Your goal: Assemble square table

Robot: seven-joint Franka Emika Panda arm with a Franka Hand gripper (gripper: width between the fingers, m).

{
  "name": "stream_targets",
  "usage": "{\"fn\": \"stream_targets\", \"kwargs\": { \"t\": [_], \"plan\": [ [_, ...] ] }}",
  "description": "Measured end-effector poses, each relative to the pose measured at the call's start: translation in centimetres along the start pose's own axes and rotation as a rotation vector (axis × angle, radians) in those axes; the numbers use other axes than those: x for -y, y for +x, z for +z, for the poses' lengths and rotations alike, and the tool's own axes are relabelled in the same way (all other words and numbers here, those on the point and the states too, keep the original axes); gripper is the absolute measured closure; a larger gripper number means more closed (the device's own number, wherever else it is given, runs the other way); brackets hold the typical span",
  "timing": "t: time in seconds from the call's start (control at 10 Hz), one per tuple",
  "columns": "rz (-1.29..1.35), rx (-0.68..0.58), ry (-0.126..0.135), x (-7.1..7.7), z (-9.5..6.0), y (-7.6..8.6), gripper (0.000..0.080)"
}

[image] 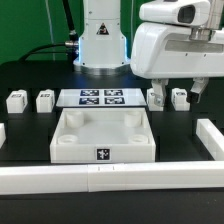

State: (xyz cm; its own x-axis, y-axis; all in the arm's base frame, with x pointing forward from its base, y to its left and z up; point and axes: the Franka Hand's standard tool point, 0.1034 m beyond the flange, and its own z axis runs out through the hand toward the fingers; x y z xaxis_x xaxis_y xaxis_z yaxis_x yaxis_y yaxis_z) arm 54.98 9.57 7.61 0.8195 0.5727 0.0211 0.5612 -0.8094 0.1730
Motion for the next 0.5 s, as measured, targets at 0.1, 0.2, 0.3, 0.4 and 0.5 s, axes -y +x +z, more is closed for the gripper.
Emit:
{"fn": "stream_targets", "kwargs": {
  "t": [0.1,0.2,0.3,0.4,0.5],
  "plan": [
    [0.0,0.0,0.0,0.01,0.02,-0.02,0.015],
    [0.0,0.0,0.0,0.01,0.02,-0.02,0.015],
    [0.001,0.0,0.001,0.02,0.01,-0.02,0.015],
    [0.0,0.0,0.001,0.02,0.01,-0.02,0.015],
    [0.0,0.0,0.001,0.02,0.01,-0.02,0.015]
  ]
}}
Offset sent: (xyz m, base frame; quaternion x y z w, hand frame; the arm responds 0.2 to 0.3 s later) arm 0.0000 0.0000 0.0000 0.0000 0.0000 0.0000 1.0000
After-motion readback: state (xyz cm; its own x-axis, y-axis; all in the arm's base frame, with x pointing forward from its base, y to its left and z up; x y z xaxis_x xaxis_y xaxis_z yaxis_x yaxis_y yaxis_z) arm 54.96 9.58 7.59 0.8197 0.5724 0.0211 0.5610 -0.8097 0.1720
